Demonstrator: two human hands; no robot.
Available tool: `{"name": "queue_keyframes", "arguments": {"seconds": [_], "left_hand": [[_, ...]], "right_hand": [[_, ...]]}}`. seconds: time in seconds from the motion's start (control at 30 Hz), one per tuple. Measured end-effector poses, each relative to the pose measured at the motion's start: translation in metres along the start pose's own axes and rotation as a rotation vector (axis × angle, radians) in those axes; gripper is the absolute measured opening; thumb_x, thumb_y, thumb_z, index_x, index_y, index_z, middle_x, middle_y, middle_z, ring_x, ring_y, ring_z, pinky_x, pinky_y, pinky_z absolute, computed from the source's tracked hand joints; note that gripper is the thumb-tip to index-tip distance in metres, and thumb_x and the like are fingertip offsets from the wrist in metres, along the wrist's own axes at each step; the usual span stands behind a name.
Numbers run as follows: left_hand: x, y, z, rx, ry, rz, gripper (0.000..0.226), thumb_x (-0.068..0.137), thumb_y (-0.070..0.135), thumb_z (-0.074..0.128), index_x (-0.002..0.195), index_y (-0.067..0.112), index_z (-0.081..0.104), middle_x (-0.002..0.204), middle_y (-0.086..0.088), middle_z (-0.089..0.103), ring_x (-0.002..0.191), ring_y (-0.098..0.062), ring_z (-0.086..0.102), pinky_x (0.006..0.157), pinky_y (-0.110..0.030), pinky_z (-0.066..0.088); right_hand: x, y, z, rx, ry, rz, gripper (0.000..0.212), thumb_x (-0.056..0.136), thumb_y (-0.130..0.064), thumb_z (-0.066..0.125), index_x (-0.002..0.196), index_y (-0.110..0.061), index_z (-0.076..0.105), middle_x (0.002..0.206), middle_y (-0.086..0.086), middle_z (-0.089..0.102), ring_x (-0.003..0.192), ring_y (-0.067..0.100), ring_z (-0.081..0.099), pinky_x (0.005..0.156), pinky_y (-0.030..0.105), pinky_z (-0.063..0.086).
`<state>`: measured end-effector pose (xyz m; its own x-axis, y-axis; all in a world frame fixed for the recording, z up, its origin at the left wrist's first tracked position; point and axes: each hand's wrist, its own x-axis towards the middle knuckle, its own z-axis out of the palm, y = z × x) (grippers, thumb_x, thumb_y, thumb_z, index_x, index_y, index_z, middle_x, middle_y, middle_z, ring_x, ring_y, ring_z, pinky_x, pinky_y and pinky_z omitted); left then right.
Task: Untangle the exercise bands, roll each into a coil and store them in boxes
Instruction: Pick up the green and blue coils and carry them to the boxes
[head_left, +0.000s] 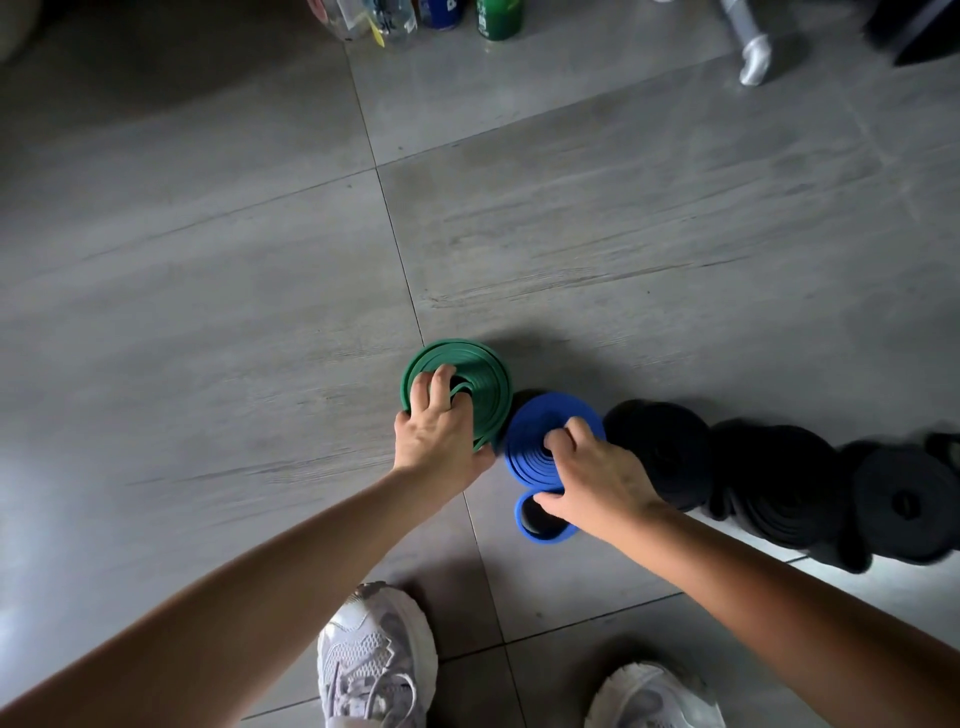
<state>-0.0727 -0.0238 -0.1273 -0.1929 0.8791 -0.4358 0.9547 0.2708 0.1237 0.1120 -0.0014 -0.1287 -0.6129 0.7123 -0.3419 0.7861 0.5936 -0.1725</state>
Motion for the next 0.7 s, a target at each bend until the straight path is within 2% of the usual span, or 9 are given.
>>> {"name": "queue_keyframes", "arguments": {"seconds": [0.07,0.1,0.2,0.27,0.37,0.47,0.6,0.7], "left_hand": [[0.000,-0.001,0.000,0.005,0.005,0.009,0.056,0.074,0.053,0.065,0.111,0.012,0.054,0.146,-0.003,0.012,0.134,-0.027,0.010,0.095,-0.048,0.041],[-0.001,-0.001,0.001,0.005,0.010,0.011,0.056,0.074,0.053,0.065,0.110,0.013,0.054,0.145,-0.003,0.012,0.134,-0.027,0.010,0.095,-0.047,0.041],[0.000,-0.004,0.000,-0.017,0.036,0.021,0.053,0.073,0.050,0.067,0.109,0.013,0.055,0.144,-0.003,0.017,0.133,-0.026,0.013,0.093,-0.044,0.042],[0.000,-0.011,-0.001,-0.012,0.035,0.040,0.052,0.072,0.046,0.069,0.112,0.014,0.056,0.142,-0.001,0.019,0.130,-0.024,0.015,0.093,-0.041,0.042],[-0.002,-0.024,-0.011,-0.008,0.003,0.065,0.056,0.068,0.044,0.070,0.115,0.017,0.056,0.141,0.001,0.020,0.127,-0.021,0.017,0.093,-0.036,0.040],[-0.014,-0.029,-0.046,-0.038,-0.006,0.068,0.059,0.065,0.044,0.070,0.116,0.019,0.057,0.142,0.001,0.020,0.126,-0.022,0.017,0.092,-0.035,0.043],[-0.062,-0.027,-0.135,-0.106,0.031,0.060,0.057,0.062,0.042,0.072,0.113,0.019,0.060,0.144,0.000,0.022,0.127,-0.022,0.016,0.090,-0.038,0.048],[-0.112,-0.025,-0.219,-0.158,0.086,0.064,0.053,0.060,0.037,0.074,0.107,0.017,0.063,0.145,-0.005,0.027,0.128,-0.023,0.019,0.089,-0.040,0.050]], "right_hand": [[-0.001,0.001,-0.001,0.024,0.015,0.018,0.052,0.079,-0.050,0.062,0.111,-0.012,0.049,0.107,0.004,0.048,0.086,0.023,0.061,0.059,0.031,0.046],[-0.003,0.000,-0.002,0.020,0.037,0.016,0.052,0.075,-0.050,0.066,0.107,-0.012,0.052,0.103,0.004,0.051,0.082,0.022,0.062,0.057,0.030,0.046],[-0.005,-0.004,-0.006,-0.044,0.096,-0.030,0.048,0.040,-0.042,0.087,0.066,-0.011,0.062,0.068,0.004,0.055,0.047,0.021,0.056,0.038,0.022,0.040],[-0.002,-0.006,-0.010,-0.040,0.124,-0.030,0.046,0.029,-0.037,0.088,0.055,-0.012,0.059,0.059,0.003,0.053,0.040,0.020,0.053,0.035,0.021,0.038],[-0.001,-0.005,-0.022,0.005,0.079,0.006,0.047,0.025,-0.036,0.083,0.058,-0.011,0.060,0.060,0.002,0.053,0.039,0.019,0.053,0.030,0.021,0.033],[-0.003,-0.001,-0.060,0.081,0.044,0.051,0.050,0.036,-0.040,0.081,0.073,-0.011,0.064,0.072,0.002,0.055,0.041,0.022,0.055,0.032,0.024,0.031],[-0.019,-0.009,-0.163,0.096,0.105,0.030,0.052,0.032,-0.043,0.085,0.069,-0.014,0.061,0.070,0.000,0.055,0.039,0.018,0.053,0.033,0.021,0.025],[-0.044,-0.032,-0.253,0.113,0.090,0.021,0.053,0.033,-0.038,0.087,0.071,-0.011,0.063,0.071,0.002,0.056,0.038,0.020,0.052,0.036,0.020,0.023]]}}
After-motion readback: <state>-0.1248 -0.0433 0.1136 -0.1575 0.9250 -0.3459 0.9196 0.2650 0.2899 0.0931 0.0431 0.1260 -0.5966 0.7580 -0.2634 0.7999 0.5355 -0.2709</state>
